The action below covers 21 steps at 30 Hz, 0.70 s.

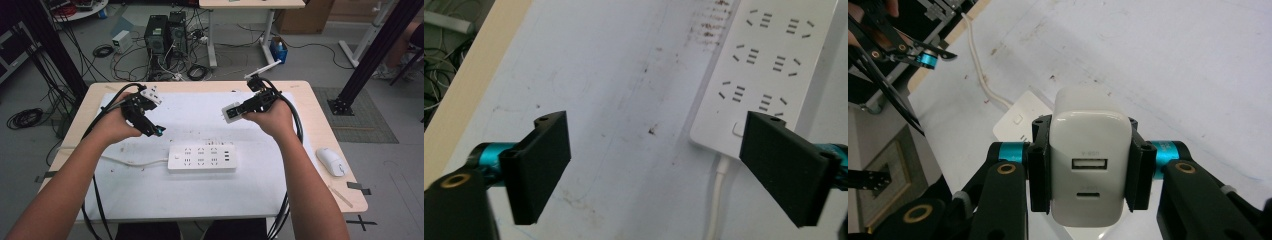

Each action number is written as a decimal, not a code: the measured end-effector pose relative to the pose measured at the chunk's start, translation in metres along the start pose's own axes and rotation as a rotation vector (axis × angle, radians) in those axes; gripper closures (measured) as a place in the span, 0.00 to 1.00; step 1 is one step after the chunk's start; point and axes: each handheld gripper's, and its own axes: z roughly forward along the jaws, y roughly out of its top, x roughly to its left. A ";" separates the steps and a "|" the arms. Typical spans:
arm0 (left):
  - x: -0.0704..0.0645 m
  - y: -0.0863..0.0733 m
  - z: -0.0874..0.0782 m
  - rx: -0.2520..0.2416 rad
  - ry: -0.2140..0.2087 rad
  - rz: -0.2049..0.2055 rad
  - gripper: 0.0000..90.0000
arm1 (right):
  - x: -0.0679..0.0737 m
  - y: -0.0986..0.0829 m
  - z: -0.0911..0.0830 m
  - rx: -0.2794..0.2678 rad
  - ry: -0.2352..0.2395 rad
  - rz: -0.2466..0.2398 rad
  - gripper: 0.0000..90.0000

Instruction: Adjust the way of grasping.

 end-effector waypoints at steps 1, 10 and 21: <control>0.002 0.000 -0.001 0.014 -0.002 -0.003 0.11 | 0.000 0.001 -0.004 0.006 -0.009 -0.006 0.69; 0.021 -0.008 -0.014 0.147 0.017 -0.028 0.02 | 0.001 0.001 -0.019 0.078 -0.074 -0.042 0.69; 0.033 -0.010 -0.013 0.212 -0.020 -0.026 0.02 | 0.002 0.001 -0.019 0.102 -0.080 -0.048 0.69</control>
